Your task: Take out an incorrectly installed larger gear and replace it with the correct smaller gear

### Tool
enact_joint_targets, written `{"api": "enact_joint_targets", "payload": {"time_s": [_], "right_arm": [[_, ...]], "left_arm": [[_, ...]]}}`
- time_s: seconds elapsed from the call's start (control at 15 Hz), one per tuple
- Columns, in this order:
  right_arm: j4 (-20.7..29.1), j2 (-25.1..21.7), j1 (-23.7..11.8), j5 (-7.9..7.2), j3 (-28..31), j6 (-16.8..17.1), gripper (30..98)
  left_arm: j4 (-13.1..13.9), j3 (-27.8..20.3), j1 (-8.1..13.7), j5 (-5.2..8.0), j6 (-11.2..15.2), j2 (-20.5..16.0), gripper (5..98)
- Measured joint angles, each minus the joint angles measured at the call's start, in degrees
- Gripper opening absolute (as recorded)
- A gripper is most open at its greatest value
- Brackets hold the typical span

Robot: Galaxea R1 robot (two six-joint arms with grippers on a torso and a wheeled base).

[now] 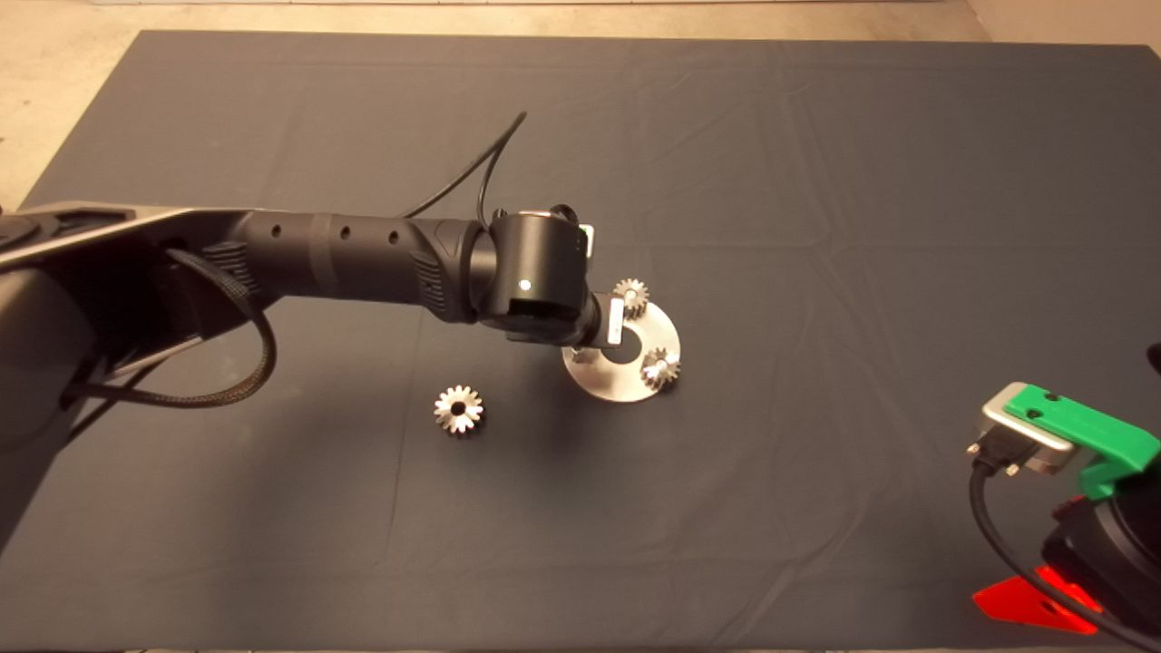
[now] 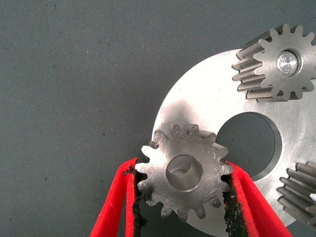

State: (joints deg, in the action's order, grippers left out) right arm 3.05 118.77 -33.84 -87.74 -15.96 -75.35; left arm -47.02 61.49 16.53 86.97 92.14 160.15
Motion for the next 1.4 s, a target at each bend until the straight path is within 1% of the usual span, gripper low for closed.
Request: {"api": "enact_joint_targets", "payload": {"time_s": [0.2,0.4,0.8,1.0,1.2,1.4], "right_arm": [[0.0,0.0,0.0,0.02,0.0,0.0,96.8],[0.0,0.05,0.0,0.02,0.0,0.0,96.8],[0.0,0.11,0.0,0.02,0.0,-0.01,96.8],[0.0,0.11,0.0,0.0,0.0,-0.01,96.8],[0.0,0.09,0.0,0.0,0.0,-0.01,96.8],[0.0,0.09,0.0,0.0,0.0,-0.01,96.8]], "left_arm": [[-0.33,-0.77,-0.09,0.02,0.28,-0.37,31.2],[-0.33,-2.15,-0.2,0.43,0.67,-0.66,31.2],[-0.33,-4.9,-0.2,0.44,2.18,-0.63,31.2],[-0.33,-5.29,-0.22,0.44,2.82,-0.59,31.1],[-0.3,-5.35,-0.71,0.44,2.99,-0.56,31.1],[-0.27,-5.34,-0.68,0.46,2.96,-0.5,31.1]]}}
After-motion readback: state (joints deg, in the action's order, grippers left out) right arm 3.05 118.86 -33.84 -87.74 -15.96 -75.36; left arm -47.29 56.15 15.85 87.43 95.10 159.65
